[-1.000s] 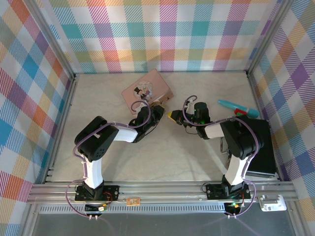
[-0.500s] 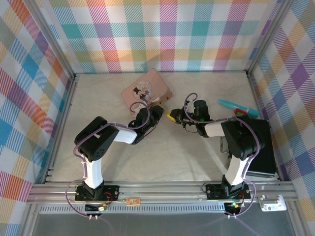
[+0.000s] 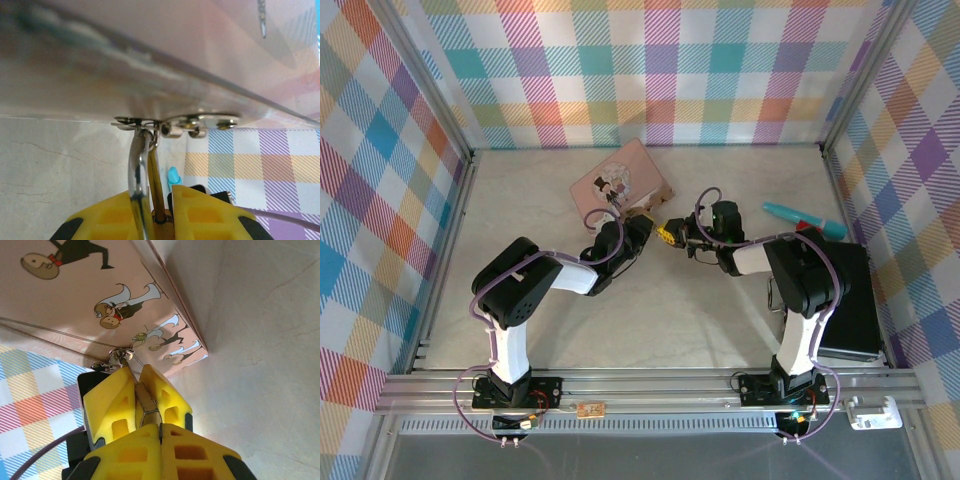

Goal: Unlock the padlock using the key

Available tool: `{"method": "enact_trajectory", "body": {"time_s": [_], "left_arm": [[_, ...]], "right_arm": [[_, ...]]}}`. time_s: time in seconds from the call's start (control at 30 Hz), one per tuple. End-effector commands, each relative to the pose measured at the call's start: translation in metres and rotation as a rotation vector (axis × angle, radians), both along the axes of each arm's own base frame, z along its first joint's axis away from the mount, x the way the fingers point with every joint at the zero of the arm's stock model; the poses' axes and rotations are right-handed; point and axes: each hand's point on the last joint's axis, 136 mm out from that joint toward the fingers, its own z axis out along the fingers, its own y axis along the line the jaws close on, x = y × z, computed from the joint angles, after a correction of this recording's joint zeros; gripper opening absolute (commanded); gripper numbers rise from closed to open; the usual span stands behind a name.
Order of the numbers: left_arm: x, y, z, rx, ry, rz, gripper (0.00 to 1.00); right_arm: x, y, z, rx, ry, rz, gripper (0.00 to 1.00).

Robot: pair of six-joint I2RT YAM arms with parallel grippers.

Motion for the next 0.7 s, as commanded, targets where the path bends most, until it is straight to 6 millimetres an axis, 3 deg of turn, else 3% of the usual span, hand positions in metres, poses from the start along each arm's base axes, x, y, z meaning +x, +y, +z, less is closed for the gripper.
{"method": "enact_trajectory", "body": {"time_s": [0.0,0.17,0.4,0.57,0.67], "left_arm": [[-0.024,-0.043,0.051,-0.164,-0.095,-0.179,0.00],[-0.024,-0.047,0.051,-0.182,-0.087,-0.190,0.00],[-0.018,-0.043,0.056,-0.183,-0.246,-0.192,0.00],[-0.020,-0.039,0.049,-0.117,-0.289,-0.193,0.00],[-0.018,-0.034,0.037,-0.081,-0.282,-0.181,0.00]], "right_arm": [[0.008,0.006,0.024,-0.078,-0.204,0.028,0.00],[0.012,0.006,0.021,-0.116,-0.230,0.034,0.00],[0.015,0.013,0.031,0.162,0.077,-0.012,0.00],[0.010,0.009,0.074,0.475,0.368,-0.100,0.00],[0.018,0.004,0.115,0.699,0.442,-0.174,0.00]]}}
